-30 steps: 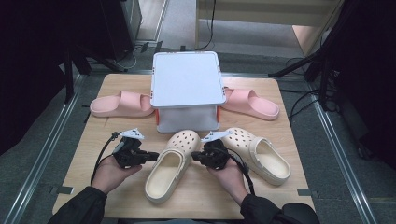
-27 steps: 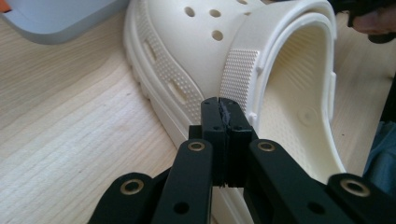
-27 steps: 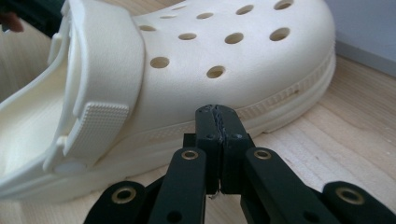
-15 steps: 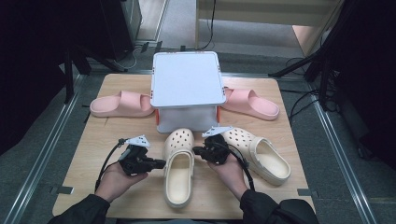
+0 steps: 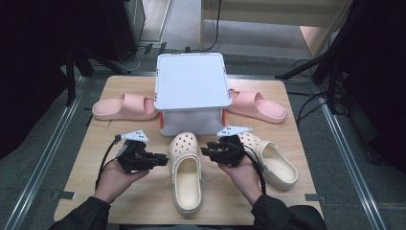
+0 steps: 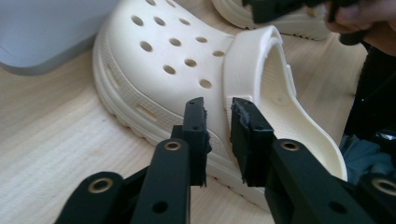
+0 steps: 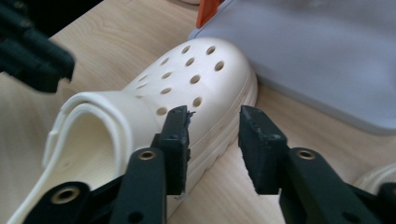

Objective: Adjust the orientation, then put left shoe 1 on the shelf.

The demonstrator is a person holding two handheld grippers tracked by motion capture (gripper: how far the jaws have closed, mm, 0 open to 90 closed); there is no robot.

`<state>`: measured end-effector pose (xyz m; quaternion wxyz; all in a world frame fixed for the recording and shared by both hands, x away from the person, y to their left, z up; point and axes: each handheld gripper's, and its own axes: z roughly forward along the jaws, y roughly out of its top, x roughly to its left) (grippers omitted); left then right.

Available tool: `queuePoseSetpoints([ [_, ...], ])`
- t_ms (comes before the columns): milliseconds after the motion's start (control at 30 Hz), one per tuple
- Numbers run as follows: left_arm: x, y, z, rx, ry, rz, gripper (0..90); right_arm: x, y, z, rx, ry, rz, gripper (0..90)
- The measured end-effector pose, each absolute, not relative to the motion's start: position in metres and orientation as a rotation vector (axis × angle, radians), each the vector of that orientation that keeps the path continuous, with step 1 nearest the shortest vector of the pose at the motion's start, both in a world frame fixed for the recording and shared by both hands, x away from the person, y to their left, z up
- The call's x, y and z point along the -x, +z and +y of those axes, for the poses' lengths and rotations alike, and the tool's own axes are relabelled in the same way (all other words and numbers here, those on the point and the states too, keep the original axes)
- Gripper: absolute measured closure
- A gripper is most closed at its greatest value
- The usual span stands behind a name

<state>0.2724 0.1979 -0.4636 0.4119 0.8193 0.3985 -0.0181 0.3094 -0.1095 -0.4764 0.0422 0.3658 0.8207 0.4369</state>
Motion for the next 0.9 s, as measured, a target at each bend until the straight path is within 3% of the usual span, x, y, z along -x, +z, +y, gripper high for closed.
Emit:
queuePoseSetpoints([
  [333, -0.299, -0.432, 0.213, -2.01, -0.028, 1.04, 73.9, -0.282, -0.469, -0.118, -1.09, 1.364, 2.516, 53.0],
  [467, -0.308, -0.42, 0.214, -2.036, 0.002, 0.987, 86.1, -0.276, -0.47, -0.115, -1.094, 1.371, 2.534, 52.7],
  [900, -0.341, -0.38, 0.218, -2.01, 0.037, 0.957, 89.0, -0.267, -0.474, -0.107, -1.1, 1.332, 2.564, 48.5],
])
